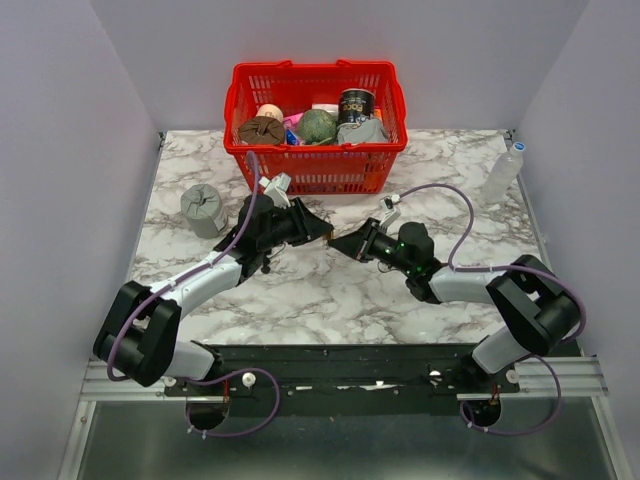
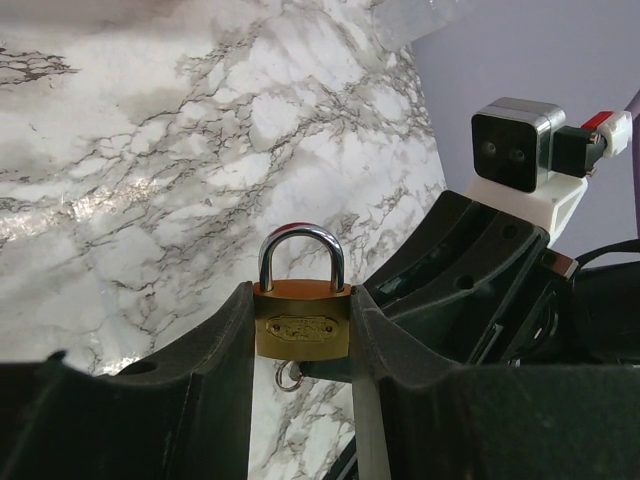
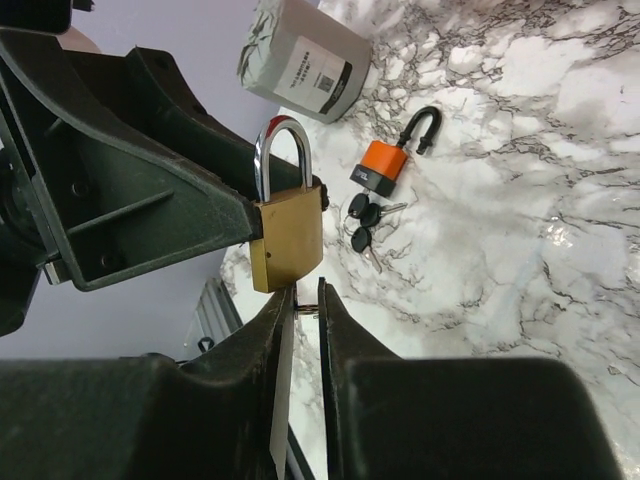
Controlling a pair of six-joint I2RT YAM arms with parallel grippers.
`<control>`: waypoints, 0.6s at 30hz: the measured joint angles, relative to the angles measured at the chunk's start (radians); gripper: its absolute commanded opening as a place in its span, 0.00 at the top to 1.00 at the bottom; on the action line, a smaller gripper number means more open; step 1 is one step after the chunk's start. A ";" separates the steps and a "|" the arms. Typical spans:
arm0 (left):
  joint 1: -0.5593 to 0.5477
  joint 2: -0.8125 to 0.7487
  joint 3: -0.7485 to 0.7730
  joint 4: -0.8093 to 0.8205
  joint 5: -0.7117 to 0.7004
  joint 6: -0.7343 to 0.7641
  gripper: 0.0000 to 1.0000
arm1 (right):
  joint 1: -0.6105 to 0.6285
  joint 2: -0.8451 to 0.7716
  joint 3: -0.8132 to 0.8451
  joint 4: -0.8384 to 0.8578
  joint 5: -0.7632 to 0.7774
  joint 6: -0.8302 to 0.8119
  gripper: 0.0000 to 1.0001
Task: Unlock with the key
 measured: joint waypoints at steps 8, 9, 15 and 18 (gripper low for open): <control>0.000 0.000 0.000 -0.015 -0.005 0.007 1.00 | 0.010 -0.005 0.013 -0.039 0.013 -0.039 0.71; 0.000 0.000 0.001 -0.015 -0.007 0.007 1.00 | 0.013 -0.005 0.016 -0.044 0.016 -0.046 0.70; 0.000 0.000 0.001 -0.024 -0.020 0.011 1.00 | 0.039 -0.007 0.043 -0.096 0.045 -0.091 0.69; 0.000 0.000 0.001 -0.029 -0.024 0.011 1.00 | 0.045 -0.007 0.048 -0.105 0.057 -0.107 0.70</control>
